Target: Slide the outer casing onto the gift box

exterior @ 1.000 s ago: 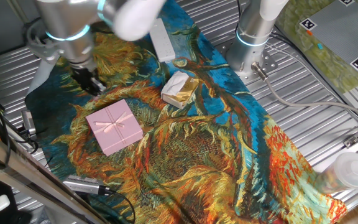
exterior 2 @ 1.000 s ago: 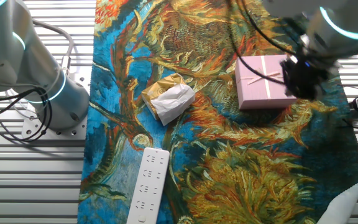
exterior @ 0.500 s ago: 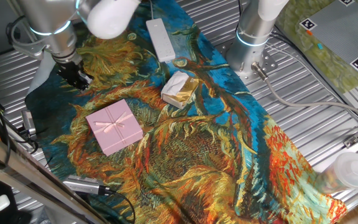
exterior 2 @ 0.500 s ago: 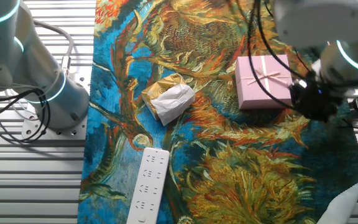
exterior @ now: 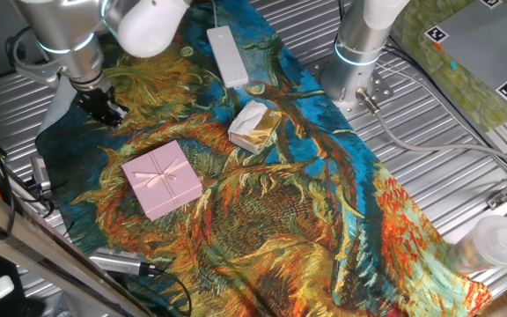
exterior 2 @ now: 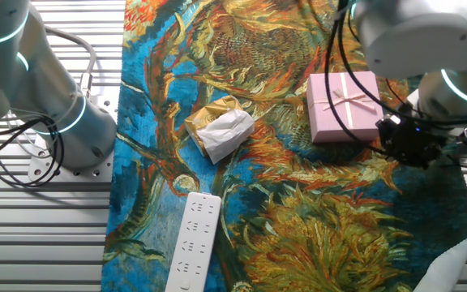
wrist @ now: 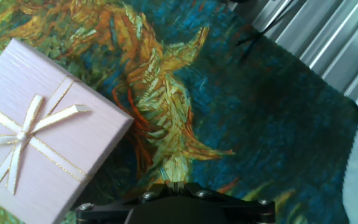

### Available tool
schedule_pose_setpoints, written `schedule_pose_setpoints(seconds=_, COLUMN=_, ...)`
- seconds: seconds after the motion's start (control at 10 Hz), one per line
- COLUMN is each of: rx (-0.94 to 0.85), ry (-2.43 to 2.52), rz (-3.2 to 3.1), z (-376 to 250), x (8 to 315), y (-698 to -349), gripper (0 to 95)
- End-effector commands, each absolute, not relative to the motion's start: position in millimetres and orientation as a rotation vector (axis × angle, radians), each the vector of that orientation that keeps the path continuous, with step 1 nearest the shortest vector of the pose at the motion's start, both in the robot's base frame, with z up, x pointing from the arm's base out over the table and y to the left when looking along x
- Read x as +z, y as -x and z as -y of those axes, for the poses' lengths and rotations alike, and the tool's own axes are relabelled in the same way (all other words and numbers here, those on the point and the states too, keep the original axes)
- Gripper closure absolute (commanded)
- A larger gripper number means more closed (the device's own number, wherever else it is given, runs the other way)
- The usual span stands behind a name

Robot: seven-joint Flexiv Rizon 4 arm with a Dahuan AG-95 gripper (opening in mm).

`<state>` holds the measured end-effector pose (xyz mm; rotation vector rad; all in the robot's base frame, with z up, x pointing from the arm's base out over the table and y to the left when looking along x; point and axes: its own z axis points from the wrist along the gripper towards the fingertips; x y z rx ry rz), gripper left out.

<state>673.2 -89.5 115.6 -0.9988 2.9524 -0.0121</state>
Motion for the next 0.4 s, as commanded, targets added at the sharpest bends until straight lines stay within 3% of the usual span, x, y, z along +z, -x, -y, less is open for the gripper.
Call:
schedule_pose_setpoints(seconds=0.1, rx=-0.012, ry=0.969, rz=-2.963, z=90.3, x=114.7, y=-674.3, gripper=95.0)
schedule_pose_setpoints(seconds=0.4, rx=-0.013, ry=0.964, rz=-2.965, z=90.3, x=114.7, y=-674.2, gripper=95.0)
